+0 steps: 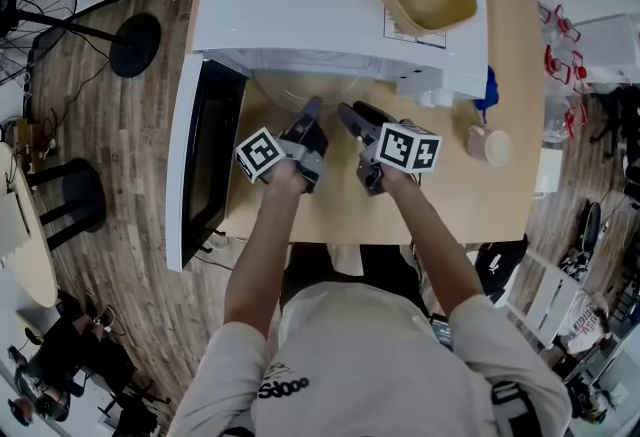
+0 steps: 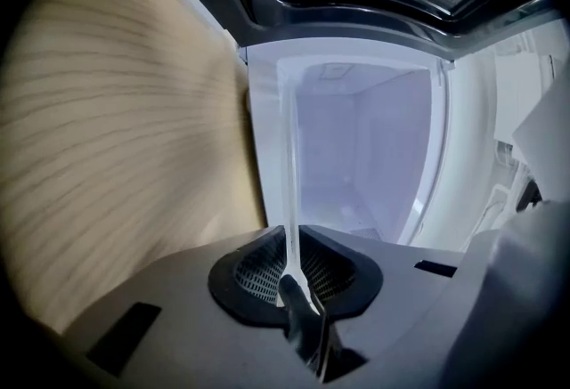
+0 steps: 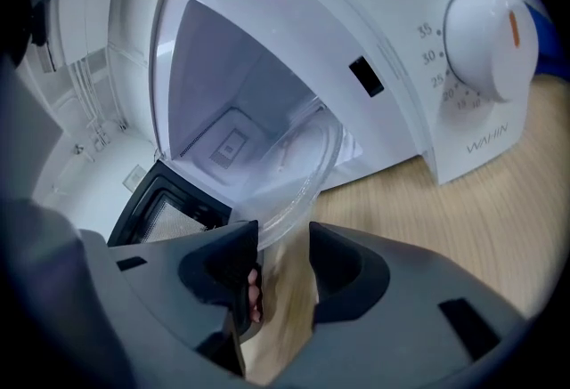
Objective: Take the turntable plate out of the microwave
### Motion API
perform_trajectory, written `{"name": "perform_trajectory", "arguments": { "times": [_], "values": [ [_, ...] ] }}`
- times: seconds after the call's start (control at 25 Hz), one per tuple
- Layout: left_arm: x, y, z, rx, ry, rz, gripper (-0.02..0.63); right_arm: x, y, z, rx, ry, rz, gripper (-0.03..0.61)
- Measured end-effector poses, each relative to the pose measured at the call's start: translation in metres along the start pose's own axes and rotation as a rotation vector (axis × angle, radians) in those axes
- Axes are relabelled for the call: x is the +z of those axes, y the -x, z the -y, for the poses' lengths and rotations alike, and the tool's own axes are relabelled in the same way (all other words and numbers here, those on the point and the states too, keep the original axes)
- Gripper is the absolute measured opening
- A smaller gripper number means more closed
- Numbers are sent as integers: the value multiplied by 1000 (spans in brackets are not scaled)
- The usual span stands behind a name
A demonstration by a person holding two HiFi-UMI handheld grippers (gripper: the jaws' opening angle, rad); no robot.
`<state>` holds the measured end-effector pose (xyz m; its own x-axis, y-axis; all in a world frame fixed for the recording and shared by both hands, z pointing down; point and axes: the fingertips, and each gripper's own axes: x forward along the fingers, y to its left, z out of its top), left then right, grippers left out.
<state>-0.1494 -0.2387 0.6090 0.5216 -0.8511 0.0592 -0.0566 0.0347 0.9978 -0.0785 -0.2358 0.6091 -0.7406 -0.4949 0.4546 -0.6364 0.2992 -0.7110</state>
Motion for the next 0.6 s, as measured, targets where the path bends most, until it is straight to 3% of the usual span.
{"name": "perform_trajectory", "arguments": {
  "times": [0.2, 0.4, 0.6],
  "values": [
    [-8, 5, 5, -47, 8, -17, 52, 8, -11, 3, 77, -127, 52, 170],
    [-10, 10, 4, -45, -2, -20, 53, 15, -28, 5, 152, -251, 86, 170],
    [-16, 12, 3, -53, 8, -45, 52, 21, -41, 6, 201, -306, 103, 160]
  ]
}}
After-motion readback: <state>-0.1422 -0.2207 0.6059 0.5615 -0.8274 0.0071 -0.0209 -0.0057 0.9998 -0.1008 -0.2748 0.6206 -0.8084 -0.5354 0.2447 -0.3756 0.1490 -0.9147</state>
